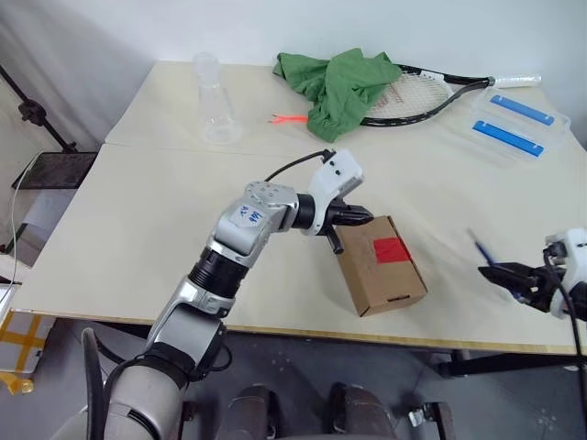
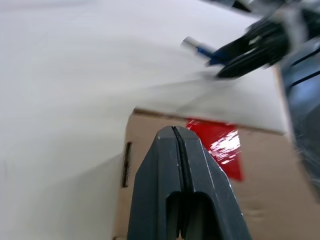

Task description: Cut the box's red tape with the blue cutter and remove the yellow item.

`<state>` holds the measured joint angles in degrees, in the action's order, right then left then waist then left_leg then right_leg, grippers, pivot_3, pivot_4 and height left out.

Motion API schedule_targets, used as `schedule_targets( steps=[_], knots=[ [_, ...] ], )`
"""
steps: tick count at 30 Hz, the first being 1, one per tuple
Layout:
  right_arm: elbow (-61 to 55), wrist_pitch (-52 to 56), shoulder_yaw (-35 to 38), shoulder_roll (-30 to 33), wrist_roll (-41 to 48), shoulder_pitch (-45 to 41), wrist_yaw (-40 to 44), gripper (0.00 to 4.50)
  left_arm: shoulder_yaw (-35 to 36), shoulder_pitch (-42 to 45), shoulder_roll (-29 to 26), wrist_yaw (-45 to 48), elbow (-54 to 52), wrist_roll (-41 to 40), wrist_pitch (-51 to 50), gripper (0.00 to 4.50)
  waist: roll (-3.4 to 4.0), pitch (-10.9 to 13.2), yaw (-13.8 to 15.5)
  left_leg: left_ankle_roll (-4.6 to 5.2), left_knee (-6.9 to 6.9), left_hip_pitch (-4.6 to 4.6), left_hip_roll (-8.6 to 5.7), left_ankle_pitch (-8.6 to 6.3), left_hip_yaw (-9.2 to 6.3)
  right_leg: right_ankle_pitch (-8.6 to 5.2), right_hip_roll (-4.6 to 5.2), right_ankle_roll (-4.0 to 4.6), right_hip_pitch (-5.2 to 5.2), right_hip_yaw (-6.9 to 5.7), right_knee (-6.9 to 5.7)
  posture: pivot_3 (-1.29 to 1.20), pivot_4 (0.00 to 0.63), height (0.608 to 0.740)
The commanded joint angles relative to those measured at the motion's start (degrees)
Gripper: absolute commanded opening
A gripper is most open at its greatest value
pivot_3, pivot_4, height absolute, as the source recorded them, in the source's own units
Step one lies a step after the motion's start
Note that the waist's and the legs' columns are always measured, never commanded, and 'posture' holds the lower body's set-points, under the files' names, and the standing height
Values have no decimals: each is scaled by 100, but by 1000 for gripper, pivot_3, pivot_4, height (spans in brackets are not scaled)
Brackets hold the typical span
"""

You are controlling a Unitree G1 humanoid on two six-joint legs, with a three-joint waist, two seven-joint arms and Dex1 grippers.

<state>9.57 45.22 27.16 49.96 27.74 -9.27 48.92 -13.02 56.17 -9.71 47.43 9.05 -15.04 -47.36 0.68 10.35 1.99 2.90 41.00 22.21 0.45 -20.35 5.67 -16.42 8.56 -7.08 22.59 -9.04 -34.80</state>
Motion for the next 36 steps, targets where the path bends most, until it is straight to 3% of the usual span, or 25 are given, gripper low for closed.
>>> schedule_targets(
  steps=[1,3,7,12,15,19,26,36],
  knots=[
    [-299,-179,11,263,11,-95,92,4042,265,81,-238,264,-695,-487,-461,0,2,0,-12,0,-2,0,2,0,-1,0,-2,0,0,-2,1,0,150,740],
    [-559,-88,-6,318,88,-142,118,4442,262,-18,-446,349,-932,-613,-676,0,2,0,-31,-1,-4,-1,2,0,-2,0,-2,0,0,-2,1,0,150,740],
    [-1507,65,-808,607,-27,-481,229,4442,-34,-662,-1326,696,-1692,-841,-1237,0,14,-5,-108,-1,-6,-9,4,0,3,0,-4,0,-1,7,0,0,150,740],
    [-1422,244,-1869,645,-385,-1249,179,4442,-257,-1192,-1655,511,-1860,-685,-1125,0,7,0,-41,-7,2,-8,9,2,4,-1,-8,2,-1,10,-1,0,150,740],
    [-1183,174,-2469,659,-762,-1616,149,3882,-400,-1360,-1620,318,-1831,-532,-925,0,7,0,6,-5,6,1,-2,2,-8,-1,0,2,-1,7,1,0,150,740],
    [-1194,156,-3044,524,-889,-2036,413,2498,-399,-1547,-1325,-63,-1719,-436,-771,0,7,0,36,-5,3,12,-9,2,-19,-1,0,1,0,5,6,0,150,740],
    [-1273,255,-3377,625,-931,-2257,825,93,-387,-1710,-1065,-396,-1720,-406,-653,0,6,0,19,-5,3,11,-6,2,-18,-1,-2,1,0,2,6,0,150,740],
    [-1877,779,-3551,388,-789,-2378,781,33,-301,-1653,-662,-877,-1178,-148,-174,0,6,1,0,-4,2,10,-6,2,-17,-1,-2,1,1,2,5,0,150,740]
  ],
)
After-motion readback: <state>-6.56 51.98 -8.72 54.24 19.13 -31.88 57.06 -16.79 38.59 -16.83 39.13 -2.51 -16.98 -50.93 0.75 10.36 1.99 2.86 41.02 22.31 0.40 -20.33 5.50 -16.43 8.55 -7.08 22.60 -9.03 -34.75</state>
